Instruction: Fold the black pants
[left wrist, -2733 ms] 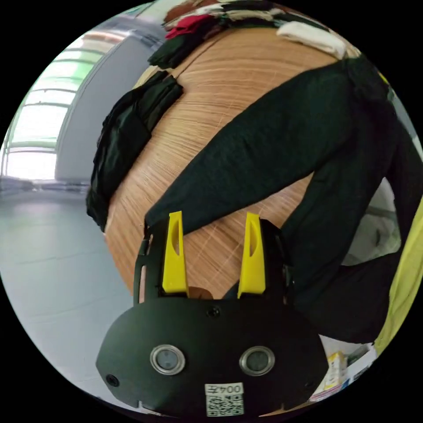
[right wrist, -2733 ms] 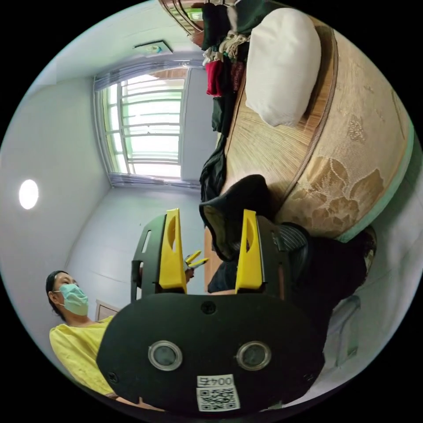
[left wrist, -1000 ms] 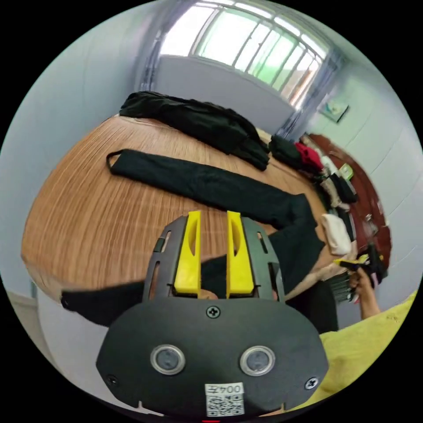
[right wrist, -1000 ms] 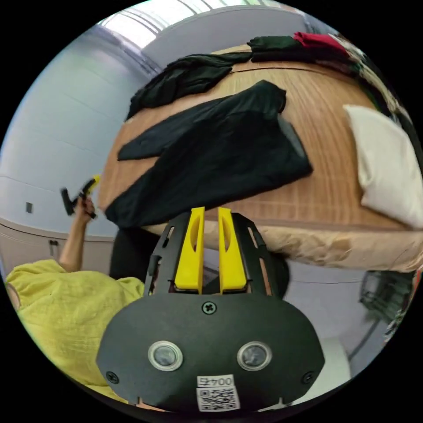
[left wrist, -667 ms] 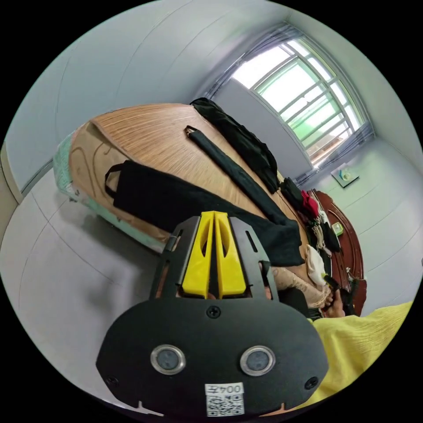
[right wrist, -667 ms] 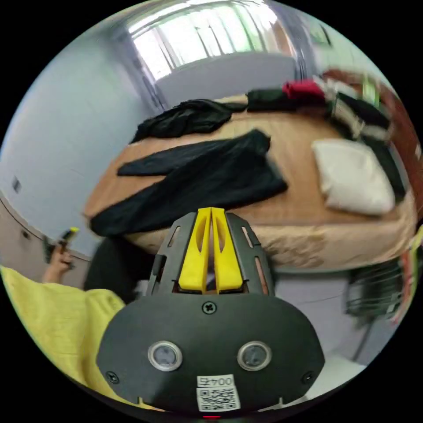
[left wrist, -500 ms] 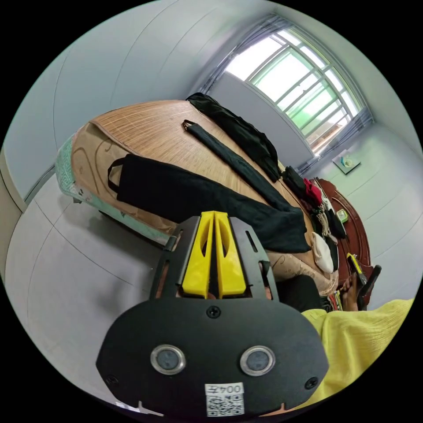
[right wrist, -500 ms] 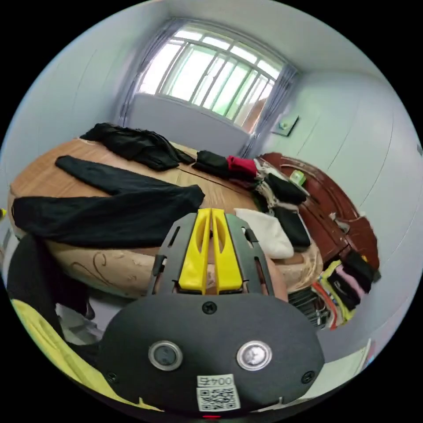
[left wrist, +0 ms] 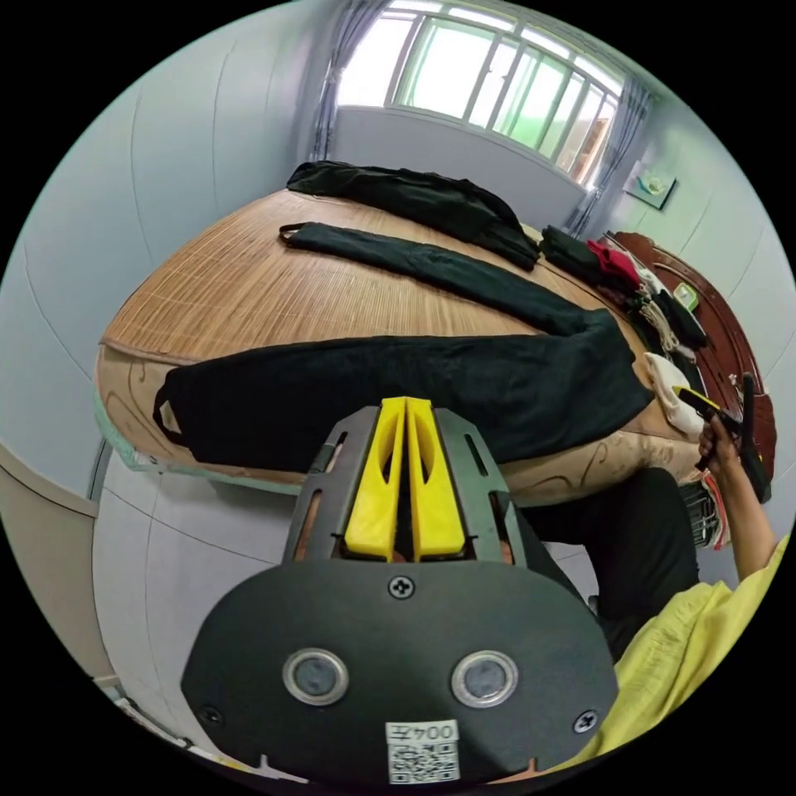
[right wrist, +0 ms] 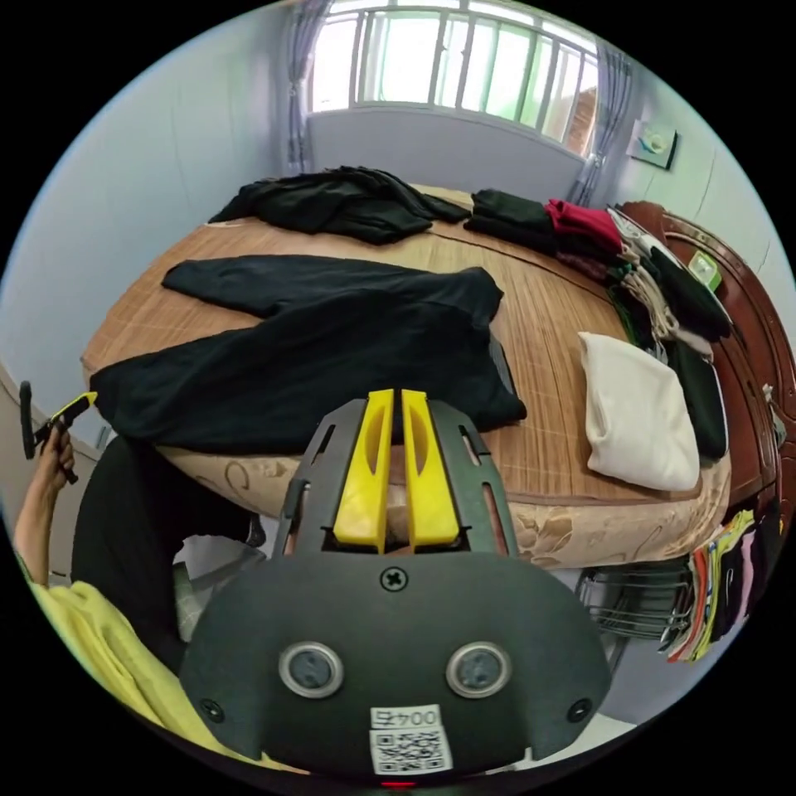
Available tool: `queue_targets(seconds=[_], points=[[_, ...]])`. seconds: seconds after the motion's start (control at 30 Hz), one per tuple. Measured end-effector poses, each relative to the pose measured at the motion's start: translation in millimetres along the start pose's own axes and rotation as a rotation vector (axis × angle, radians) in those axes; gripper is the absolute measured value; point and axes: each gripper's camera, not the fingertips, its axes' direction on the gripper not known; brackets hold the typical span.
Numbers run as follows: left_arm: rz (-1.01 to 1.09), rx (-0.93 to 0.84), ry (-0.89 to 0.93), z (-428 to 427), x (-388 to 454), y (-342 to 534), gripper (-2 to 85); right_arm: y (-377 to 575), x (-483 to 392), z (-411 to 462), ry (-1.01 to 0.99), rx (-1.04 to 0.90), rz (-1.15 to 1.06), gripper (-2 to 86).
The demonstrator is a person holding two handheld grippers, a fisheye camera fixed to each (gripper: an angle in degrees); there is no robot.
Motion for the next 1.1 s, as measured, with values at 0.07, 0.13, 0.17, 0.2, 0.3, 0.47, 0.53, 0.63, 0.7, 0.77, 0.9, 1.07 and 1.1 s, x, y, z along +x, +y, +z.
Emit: queue_targets(seconds=[0.07,0.13,0.17,0.2,0.3,0.47,0.53,0.63,0.7,0.77,0.9,1.07,1.1], points=[[-0.01,-0.009,-0.004,11.4,6.1,-9.4,0.6,-17.6,9.4,15.0,-0.025,-0.026,0.04,4.7],[-0.031,-0.004,-0.03,22.6,12.4,-21.1,0.6,-44.4,18.0,34.4,-0.018,-0.067,0.061,5.4],[-0.038,-0.003,-0.038,25.0,13.4,-24.0,0.6,-51.5,17.9,39.9,0.003,-0.081,0.053,5.5],[-0.052,0.002,-0.053,29.2,15.1,-29.3,0.5,-65.9,16.6,52.0,0.041,-0.108,0.034,6.1],[-0.091,0.004,-0.058,40.0,17.2,-40.7,0.4,-96.5,17.0,87.8,0.046,-0.208,0.033,7.7],[-0.14,-0.092,-0.058,71.5,16.0,-50.9,0.3,-99.7,15.6,142.4,-0.04,-0.375,0.042,8.0],[-0.136,-0.111,-0.074,81.9,19.1,-52.9,0.2,-89.1,17.1,137.7,-0.035,-0.351,0.012,8.1],[-0.136,-0.107,-0.069,86.8,22.0,-57.8,0.2,-71.3,23.9,128.9,-0.004,-0.353,-0.028,8.2],[-0.123,-0.121,-0.061,92.0,24.0,-62.0,0.2,-57.3,30.7,123.1,0.0,-0.335,-0.023,8.3],[-0.107,-0.136,-0.057,96.4,25.3,-67.3,0.2,-44.8,37.5,118.5,-0.022,-0.311,0.004,8.3],[-0.077,-0.19,-0.056,106.9,24.6,-83.1,0.2,-31.2,36.5,117.4,-0.026,-0.278,0.04,8.2],[-0.058,-0.233,-0.043,117.7,16.4,-100.5,0.2,-31.4,26.9,124.1,0.014,-0.268,0.047,8.0],[-0.052,-0.237,-0.045,120.6,15.0,-104.6,0.2,-30.2,25.5,125.4,0.019,-0.261,0.044,8.0]])
